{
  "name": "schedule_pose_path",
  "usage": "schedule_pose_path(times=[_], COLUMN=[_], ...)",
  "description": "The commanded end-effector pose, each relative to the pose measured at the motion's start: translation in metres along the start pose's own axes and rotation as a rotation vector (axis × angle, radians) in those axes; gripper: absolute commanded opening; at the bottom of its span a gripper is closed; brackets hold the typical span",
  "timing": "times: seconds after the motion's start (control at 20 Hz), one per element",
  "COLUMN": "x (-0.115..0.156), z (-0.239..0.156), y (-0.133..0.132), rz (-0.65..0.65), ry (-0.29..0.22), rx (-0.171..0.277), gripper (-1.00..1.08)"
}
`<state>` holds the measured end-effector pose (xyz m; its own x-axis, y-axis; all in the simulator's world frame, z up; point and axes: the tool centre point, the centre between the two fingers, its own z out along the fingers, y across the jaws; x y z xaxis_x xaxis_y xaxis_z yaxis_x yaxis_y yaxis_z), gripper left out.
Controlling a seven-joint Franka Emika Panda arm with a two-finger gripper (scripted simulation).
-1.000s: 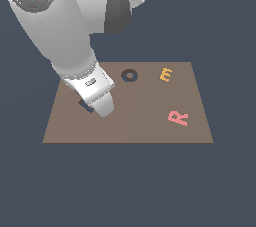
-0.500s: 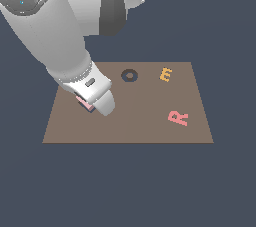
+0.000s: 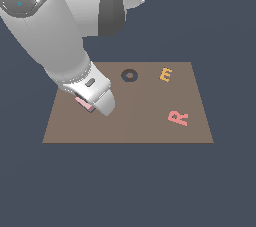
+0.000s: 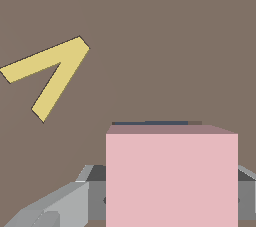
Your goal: Insert a designated object into the corresponding slot on a board.
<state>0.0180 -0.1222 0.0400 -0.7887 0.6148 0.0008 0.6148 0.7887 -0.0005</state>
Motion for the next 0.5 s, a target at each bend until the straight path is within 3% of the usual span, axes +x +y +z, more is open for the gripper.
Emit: schedule_pose_path(times=[0.0, 0.2, 0.25, 0.45], x=[-0.0001, -0.0004, -0.0004, -0.0004], z=[0.0018, 0.0094, 0.0094, 0.0094], y=[0.0, -0.0003, -0.0003, -0.0003], rz=[-0.001, -0.004, -0.004, -0.004], ry=[-0.001, -0.002, -0.002, -0.002], rx=[0.0, 0.0, 0.0, 0.0], gripper=[-1.0, -1.0, 1.0, 1.0])
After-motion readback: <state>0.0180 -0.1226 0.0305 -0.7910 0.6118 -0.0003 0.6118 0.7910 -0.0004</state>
